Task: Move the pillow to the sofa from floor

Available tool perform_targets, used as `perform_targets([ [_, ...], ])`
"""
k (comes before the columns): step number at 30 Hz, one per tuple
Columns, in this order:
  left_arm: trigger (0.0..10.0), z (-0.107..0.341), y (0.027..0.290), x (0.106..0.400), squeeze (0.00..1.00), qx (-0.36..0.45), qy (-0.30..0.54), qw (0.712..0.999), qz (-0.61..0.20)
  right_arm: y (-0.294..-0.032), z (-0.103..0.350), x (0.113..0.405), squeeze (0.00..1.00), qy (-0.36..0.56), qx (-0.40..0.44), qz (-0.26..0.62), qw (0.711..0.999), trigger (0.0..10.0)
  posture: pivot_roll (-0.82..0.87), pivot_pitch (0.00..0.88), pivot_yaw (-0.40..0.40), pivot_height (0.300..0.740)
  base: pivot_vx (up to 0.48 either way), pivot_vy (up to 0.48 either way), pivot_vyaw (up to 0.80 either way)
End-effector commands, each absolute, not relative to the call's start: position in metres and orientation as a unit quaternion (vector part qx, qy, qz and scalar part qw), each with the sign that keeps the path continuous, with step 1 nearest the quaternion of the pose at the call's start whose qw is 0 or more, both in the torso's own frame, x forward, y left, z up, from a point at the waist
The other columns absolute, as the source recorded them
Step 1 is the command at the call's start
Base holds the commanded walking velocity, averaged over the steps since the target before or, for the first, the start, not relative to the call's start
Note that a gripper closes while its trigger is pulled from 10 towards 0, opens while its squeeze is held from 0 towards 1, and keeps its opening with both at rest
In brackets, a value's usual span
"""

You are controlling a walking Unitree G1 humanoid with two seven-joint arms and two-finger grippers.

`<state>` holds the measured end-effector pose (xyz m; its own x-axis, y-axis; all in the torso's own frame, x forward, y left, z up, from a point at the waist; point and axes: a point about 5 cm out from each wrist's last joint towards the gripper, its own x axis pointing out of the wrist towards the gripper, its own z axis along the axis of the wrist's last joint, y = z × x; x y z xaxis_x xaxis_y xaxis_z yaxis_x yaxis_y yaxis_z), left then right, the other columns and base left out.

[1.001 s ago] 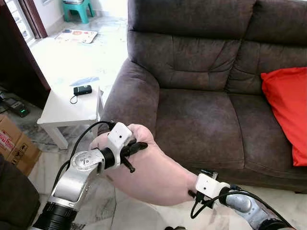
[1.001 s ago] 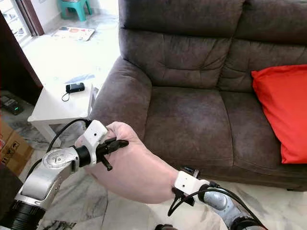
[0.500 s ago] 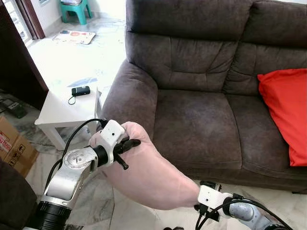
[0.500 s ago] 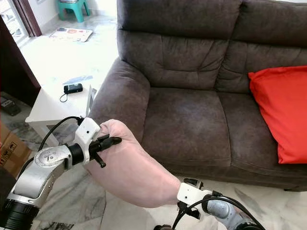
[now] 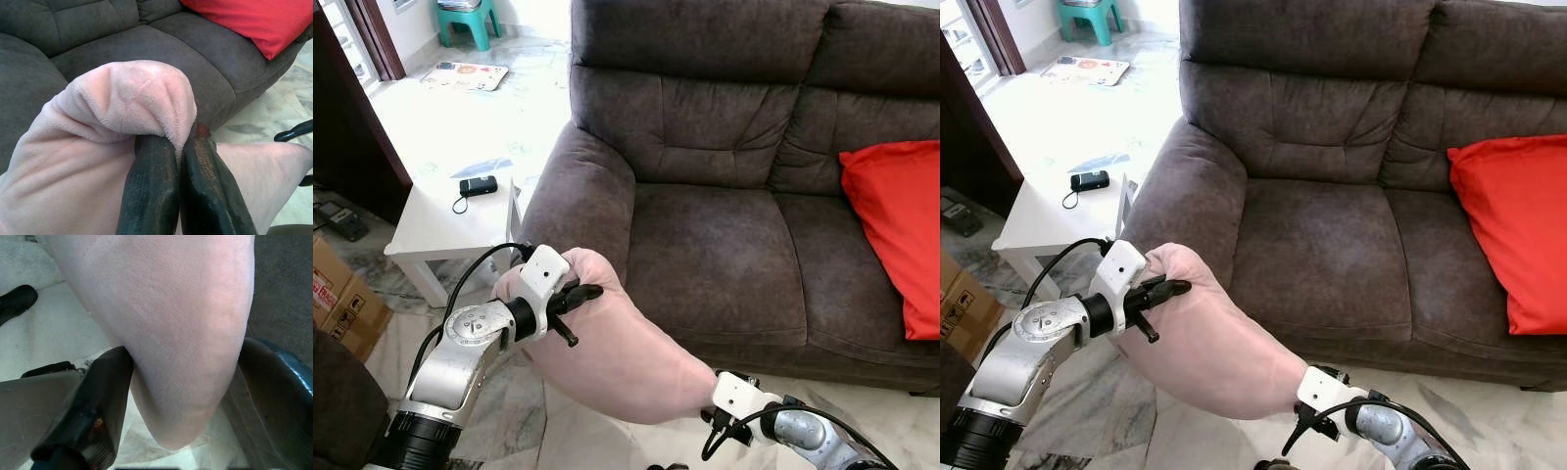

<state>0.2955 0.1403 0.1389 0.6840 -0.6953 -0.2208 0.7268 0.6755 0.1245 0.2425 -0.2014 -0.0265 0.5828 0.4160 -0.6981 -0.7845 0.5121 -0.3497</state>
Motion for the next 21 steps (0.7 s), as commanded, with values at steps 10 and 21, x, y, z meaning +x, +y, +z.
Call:
perform_targets([
  [10, 10.0, 0.1685, 0.1340, 0.3001, 0.00, 0.102, 0.008, 0.912, -0.397, -0.2030, -0.0299, 0.2380, 0.00, 0.285, -0.326, 0.361, 0.826, 0.0, 0.01, 0.078, -0.078, 0.740, 0.000, 0.000, 0.00],
  [21, 10.0, 0.1659, 0.1347, 0.3006, 0.00, 0.105, 0.011, 0.913, -0.394, -0.2025, -0.0299, 0.2376, 0.00, 0.283, -0.321, 0.362, 0.828, 0.0, 0.01, 0.078, -0.078, 0.740, 0.000, 0.000, 0.00],
])
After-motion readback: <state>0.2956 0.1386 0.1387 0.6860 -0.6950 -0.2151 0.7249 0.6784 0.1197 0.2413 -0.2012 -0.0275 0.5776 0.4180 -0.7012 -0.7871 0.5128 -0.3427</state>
